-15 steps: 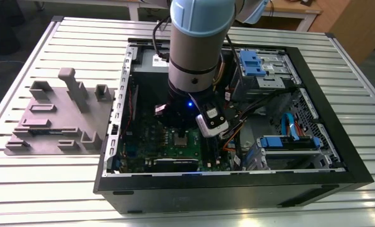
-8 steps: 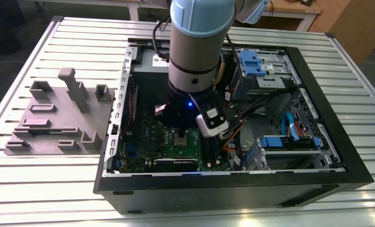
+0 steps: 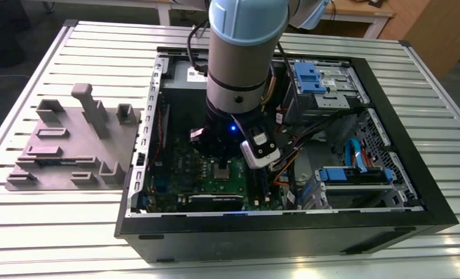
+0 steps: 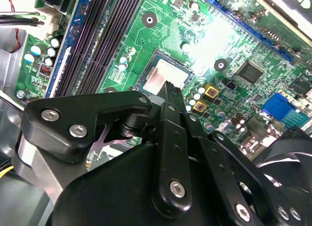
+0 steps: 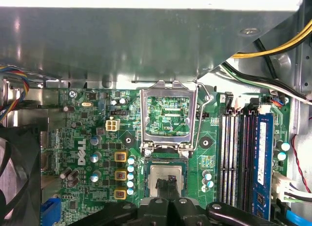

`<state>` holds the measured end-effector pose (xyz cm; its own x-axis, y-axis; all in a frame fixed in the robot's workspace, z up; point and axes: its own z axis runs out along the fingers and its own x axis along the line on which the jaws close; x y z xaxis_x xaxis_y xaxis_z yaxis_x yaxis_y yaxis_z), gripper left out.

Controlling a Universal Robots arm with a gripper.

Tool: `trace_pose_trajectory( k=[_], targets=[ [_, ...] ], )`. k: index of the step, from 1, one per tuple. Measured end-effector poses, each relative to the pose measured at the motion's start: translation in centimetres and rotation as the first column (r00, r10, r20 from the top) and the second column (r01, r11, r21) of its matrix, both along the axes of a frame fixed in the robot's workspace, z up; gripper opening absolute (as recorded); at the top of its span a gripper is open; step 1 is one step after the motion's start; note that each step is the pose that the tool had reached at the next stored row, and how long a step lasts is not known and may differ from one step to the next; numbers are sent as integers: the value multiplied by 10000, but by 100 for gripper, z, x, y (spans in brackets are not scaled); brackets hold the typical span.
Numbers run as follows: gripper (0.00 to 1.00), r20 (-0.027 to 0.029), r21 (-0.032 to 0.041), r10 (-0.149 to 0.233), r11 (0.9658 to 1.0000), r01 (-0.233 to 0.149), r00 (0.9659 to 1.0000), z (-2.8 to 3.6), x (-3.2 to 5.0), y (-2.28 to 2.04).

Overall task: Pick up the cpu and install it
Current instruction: 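Close the cpu cover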

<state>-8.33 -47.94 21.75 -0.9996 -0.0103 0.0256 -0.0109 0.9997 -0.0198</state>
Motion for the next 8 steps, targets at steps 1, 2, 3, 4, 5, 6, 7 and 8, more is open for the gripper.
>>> trace_pose_trajectory(
  k=[1,2,3,4,5,6,7,8],
  targets=[
    [10,0,1,0,10000,0,10000,0,0,0],
    [10,0,1,0,10000,0,10000,0,1,0],
    [10,1,1,2,10000,-2,10000,0,6,-1],
    [10,1,3,2,10000,-2,10000,-1,18,0],
    [10,0,0,0,10000,0,10000,-1,36,0],
    [10,0,1,1,10000,-1,10000,-2,58,0],
    [10,1,2,1,10000,-1,10000,-3,73,0],
    [10,0,1,1,10000,-1,10000,-2,76,-1]
  ],
)
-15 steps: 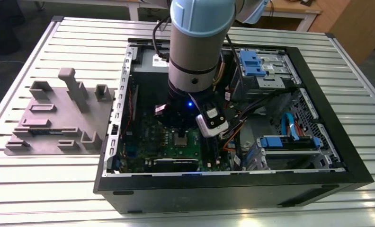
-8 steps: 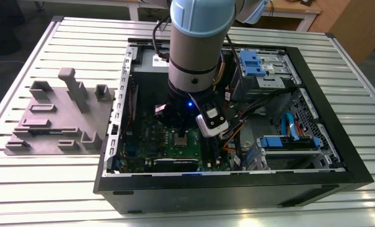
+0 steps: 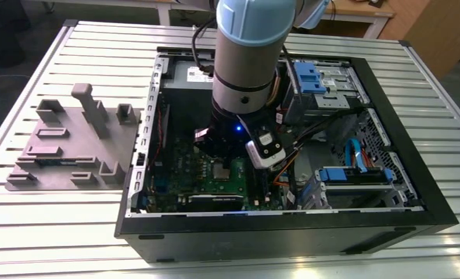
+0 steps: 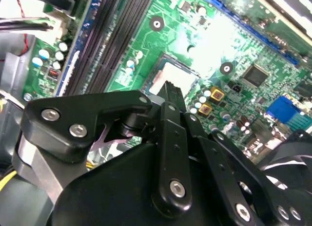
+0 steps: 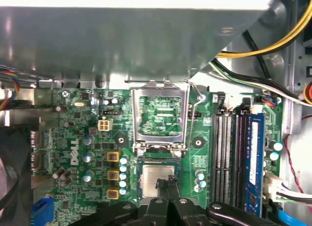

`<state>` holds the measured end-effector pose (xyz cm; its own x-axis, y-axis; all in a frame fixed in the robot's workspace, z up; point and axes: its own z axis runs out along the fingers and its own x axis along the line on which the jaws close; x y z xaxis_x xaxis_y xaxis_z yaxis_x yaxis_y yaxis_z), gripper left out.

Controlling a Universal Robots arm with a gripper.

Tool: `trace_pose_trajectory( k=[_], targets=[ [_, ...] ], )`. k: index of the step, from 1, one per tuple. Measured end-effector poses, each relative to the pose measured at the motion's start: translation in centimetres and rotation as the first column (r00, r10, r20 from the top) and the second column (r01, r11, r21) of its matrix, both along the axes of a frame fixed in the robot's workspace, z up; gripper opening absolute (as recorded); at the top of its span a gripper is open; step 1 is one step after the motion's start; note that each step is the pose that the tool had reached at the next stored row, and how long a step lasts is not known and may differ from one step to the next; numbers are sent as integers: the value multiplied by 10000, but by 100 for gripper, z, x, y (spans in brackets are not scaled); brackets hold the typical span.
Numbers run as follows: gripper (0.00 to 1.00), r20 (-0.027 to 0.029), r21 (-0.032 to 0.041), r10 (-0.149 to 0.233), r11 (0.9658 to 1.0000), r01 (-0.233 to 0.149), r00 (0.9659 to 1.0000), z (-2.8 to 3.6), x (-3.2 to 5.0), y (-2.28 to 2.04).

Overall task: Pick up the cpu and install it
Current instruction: 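Close the cpu cover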

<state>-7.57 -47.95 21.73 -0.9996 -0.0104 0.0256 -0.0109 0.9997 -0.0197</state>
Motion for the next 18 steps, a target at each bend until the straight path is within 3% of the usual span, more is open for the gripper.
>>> trace_pose_trajectory(
  k=[3,6,18],
  targets=[
    [10,-2,-4,-2,10000,2,10000,7,1,1],
    [10,0,0,-1,10000,1,10000,83,2,1],
    [10,0,0,-1,10000,1,10000,602,2,1]
  ],
)
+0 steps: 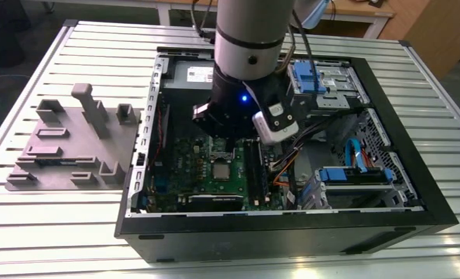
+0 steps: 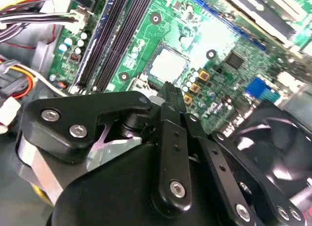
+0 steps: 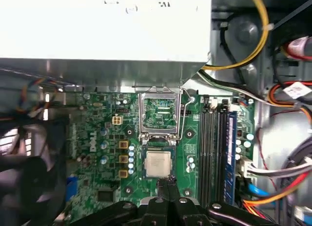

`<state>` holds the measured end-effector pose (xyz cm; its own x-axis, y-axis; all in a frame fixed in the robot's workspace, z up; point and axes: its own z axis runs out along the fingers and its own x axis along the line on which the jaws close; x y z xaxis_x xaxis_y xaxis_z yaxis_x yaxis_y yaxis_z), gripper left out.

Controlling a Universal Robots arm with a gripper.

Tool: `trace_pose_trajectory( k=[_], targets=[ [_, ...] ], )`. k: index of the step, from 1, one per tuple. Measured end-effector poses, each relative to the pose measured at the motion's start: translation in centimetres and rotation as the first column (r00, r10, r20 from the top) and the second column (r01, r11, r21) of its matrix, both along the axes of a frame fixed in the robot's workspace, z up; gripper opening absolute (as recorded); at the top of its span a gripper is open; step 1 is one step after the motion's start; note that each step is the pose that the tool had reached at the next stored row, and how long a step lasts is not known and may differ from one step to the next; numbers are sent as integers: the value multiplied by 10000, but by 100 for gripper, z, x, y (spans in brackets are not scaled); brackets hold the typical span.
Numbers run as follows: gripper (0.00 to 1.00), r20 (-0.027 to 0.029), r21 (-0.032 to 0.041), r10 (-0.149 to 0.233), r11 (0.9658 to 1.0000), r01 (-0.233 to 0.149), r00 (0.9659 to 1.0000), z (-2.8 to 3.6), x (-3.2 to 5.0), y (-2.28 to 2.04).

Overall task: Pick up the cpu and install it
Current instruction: 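Close the cpu cover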

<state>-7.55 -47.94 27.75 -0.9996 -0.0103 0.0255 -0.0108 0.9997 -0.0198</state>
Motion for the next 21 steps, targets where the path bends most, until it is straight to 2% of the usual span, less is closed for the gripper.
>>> trace_pose_trajectory(
  k=[3,5,10,13,17,21],
  targets=[
    [10,0,1,0,10000,0,10000,138,0,0],
    [10,-1,1,0,10000,0,10000,206,0,0],
    [10,1,5,41,10000,-41,10000,210,0,0],
    [10,0,2,542,9985,-542,9985,210,0,0],
    [10,0,2,1275,9918,-1275,9918,208,0,0],
    [10,0,2,1932,9812,-1932,9812,206,0,0]
  ],
)
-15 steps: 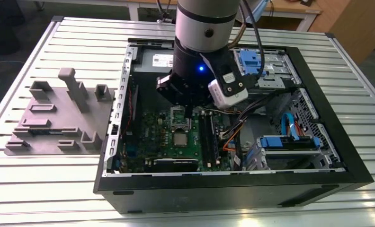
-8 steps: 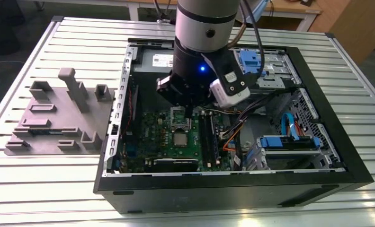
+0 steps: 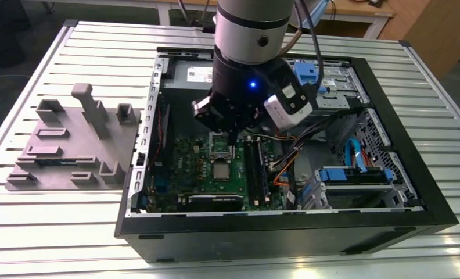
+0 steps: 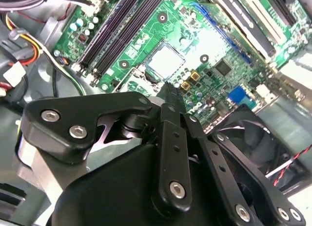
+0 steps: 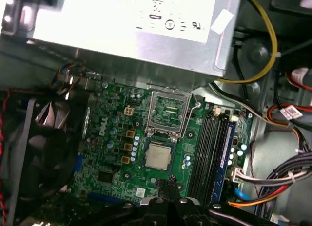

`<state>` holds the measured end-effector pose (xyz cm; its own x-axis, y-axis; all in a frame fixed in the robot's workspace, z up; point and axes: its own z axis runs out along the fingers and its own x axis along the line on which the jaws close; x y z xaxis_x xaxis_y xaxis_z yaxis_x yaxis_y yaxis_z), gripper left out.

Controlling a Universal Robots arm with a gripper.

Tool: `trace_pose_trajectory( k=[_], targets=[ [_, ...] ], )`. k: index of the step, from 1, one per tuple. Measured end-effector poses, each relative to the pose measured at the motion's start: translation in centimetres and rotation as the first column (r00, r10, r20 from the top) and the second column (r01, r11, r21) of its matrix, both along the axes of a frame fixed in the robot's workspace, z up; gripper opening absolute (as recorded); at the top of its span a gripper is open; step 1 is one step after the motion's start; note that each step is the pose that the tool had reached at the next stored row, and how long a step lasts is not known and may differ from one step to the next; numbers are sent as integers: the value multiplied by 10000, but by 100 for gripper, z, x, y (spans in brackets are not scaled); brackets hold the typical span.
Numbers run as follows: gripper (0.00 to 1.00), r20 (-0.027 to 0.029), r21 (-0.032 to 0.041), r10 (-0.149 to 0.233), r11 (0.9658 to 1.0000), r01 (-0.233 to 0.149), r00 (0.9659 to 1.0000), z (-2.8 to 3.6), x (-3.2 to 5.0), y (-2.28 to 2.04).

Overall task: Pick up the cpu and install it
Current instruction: 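Close the cpu cover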

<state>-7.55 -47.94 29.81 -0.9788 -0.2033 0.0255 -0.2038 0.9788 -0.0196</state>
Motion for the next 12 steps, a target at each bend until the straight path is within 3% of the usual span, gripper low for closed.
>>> trace_pose_trajectory(
  k=[3,12],
  targets=[
    [10,1,1,221,9998,-221,9998,-1,0,0],
    [10,1,1,226,9997,-226,9997,-1,0,0]
  ],
)
